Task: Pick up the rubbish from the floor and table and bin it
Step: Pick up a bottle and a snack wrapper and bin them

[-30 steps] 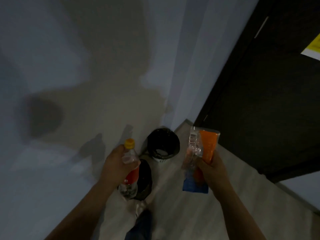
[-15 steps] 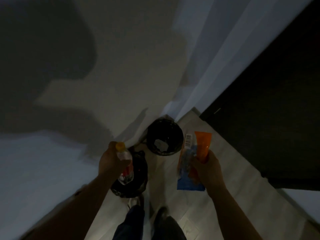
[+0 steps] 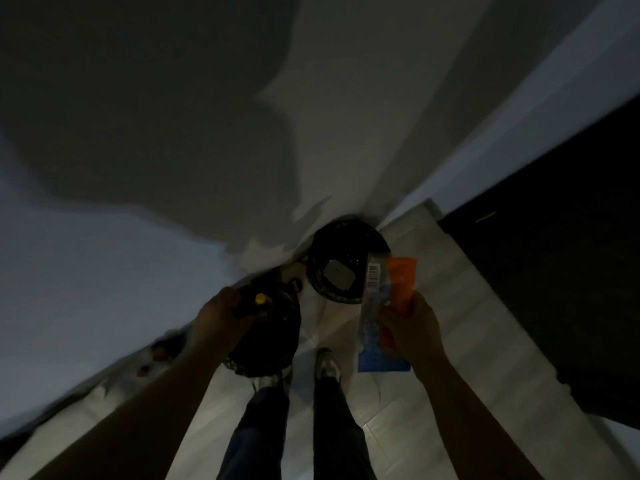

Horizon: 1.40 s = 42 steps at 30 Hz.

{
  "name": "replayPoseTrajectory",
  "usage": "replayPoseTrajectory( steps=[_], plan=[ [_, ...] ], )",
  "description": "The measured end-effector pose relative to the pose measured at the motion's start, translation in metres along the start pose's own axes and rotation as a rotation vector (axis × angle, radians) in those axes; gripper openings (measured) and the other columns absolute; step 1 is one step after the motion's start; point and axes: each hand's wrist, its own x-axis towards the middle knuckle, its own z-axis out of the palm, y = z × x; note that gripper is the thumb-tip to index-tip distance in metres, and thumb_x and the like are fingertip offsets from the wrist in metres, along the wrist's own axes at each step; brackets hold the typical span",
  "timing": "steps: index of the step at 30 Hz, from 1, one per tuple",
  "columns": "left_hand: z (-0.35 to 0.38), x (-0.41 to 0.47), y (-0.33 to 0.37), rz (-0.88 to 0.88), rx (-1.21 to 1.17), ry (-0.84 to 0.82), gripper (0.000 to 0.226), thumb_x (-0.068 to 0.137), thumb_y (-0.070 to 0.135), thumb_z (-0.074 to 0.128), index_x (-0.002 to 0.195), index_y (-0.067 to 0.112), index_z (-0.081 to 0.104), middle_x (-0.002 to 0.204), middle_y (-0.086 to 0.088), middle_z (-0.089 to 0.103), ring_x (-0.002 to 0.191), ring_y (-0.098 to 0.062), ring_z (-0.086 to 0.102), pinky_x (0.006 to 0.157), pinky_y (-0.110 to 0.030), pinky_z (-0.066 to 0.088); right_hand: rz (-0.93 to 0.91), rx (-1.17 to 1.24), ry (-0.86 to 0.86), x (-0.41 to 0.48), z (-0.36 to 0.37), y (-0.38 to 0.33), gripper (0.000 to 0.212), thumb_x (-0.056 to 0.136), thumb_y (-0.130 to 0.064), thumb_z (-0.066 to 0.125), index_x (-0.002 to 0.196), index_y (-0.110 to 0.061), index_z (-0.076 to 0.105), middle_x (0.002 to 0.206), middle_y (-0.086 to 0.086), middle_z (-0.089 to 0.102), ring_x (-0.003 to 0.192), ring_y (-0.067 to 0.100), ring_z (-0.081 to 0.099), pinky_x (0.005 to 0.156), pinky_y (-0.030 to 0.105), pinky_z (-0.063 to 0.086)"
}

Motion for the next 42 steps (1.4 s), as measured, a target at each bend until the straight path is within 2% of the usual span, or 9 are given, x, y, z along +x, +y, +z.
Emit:
replayPoseTrajectory(
  steps=[5, 9, 13, 20, 24, 29, 33, 37, 42],
  plan=[
    [0.010, -0.006, 0.002, -0.041, 0.068, -0.070, 0.032, 0.083, 0.016, 0.068, 0.113, 0.006, 0.061, 0.108, -0.012, 0.066, 0.102, -0.031, 0.062, 0.087, -0.038, 0.049, 0.038, -0.090, -0.081, 0.032, 0.004, 0.009, 0.018, 0.083, -0.015, 0.067, 0.093, -0.019, 0.053, 0.083, 0.003, 0.060, 0.073, 0.015, 0.058, 0.059, 0.023, 0.046],
    [0.018, -0.014, 0.002, -0.053, 0.154, -0.229, 0.034, 0.084, 0.017, 0.066, 0.117, 0.007, 0.060, 0.109, -0.010, 0.067, 0.103, -0.024, 0.062, 0.090, -0.035, 0.050, 0.141, -0.154, -0.153, 0.066, 0.006, 0.018, 0.032, 0.088, -0.020, 0.064, 0.115, -0.006, 0.054, 0.098, 0.012, 0.061, 0.091, 0.028, 0.060, 0.078, 0.038, 0.050],
    [0.029, -0.017, 0.002, -0.116, 0.135, -0.296, 0.032, 0.084, 0.018, 0.066, 0.115, 0.013, 0.060, 0.107, -0.007, 0.067, 0.100, -0.021, 0.062, 0.089, -0.037, 0.052, 0.202, -0.174, -0.227, 0.104, 0.013, 0.027, 0.033, 0.090, -0.019, 0.062, 0.113, 0.004, 0.057, 0.095, 0.019, 0.063, 0.080, 0.029, 0.059, 0.075, 0.042, 0.051],
    [0.057, 0.003, 0.006, -0.066, 0.237, -0.266, 0.033, 0.088, 0.024, 0.061, 0.120, 0.019, 0.057, 0.110, 0.002, 0.065, 0.099, -0.013, 0.061, 0.068, -0.014, 0.044, 0.131, -0.400, -0.174, 0.180, 0.035, 0.035, 0.038, 0.090, -0.023, 0.060, 0.117, 0.003, 0.054, 0.116, 0.025, 0.057, 0.105, 0.040, 0.057, 0.090, 0.046, 0.048],
    [0.078, 0.028, 0.008, -0.029, 0.263, -0.247, 0.039, 0.092, 0.029, 0.057, 0.129, 0.019, 0.050, 0.123, 0.000, 0.059, 0.109, -0.015, 0.057, 0.075, -0.014, 0.038, 0.126, -0.441, -0.179, 0.213, 0.048, 0.047, 0.040, 0.091, -0.026, 0.060, 0.116, 0.005, 0.053, 0.114, 0.026, 0.058, 0.103, 0.040, 0.057, 0.091, 0.050, 0.049],
    [0.124, 0.069, -0.007, -0.037, 0.277, -0.298, 0.040, 0.090, 0.028, 0.059, 0.127, 0.017, 0.051, 0.122, -0.004, 0.058, 0.111, -0.019, 0.056, 0.092, -0.026, 0.048, 0.173, -0.467, -0.169, 0.261, 0.065, 0.078, 0.059, 0.090, -0.033, 0.062, 0.132, 0.004, 0.044, 0.126, 0.023, 0.054, 0.113, 0.039, 0.053, 0.086, 0.039, 0.044],
    [0.164, 0.095, -0.022, 0.006, 0.289, -0.315, 0.036, 0.090, 0.030, 0.058, 0.124, 0.017, 0.054, 0.119, -0.003, 0.061, 0.110, -0.018, 0.057, 0.092, -0.027, 0.048, 0.116, -0.478, -0.199, 0.299, 0.085, 0.097, 0.047, 0.092, -0.038, 0.058, 0.129, -0.012, 0.043, 0.141, 0.021, 0.044, 0.125, 0.036, 0.046, 0.091, 0.036, 0.039],
    [0.206, 0.118, -0.035, 0.040, 0.323, -0.352, 0.034, 0.090, 0.029, 0.058, 0.122, 0.017, 0.055, 0.118, -0.003, 0.062, 0.111, -0.020, 0.058, 0.093, -0.028, 0.048, 0.083, -0.195, -0.196, 0.313, 0.105, 0.123, 0.082, 0.090, -0.037, 0.062, 0.152, -0.012, 0.014, 0.155, 0.011, 0.026, 0.140, 0.029, 0.031, 0.109, 0.036, 0.031],
    [0.259, 0.138, -0.044, 0.078, 0.398, -0.438, 0.031, 0.090, 0.027, 0.057, 0.119, 0.015, 0.056, 0.116, -0.005, 0.063, 0.110, -0.022, 0.058, 0.093, -0.032, 0.048, -0.164, -0.083, 0.060, 0.272, 0.104, 0.181, 0.028, 0.087, -0.015, 0.063, 0.115, -0.010, 0.062, 0.100, 0.004, 0.062, 0.091, 0.021, 0.062, 0.064, -0.001, 0.039]
  ],
)
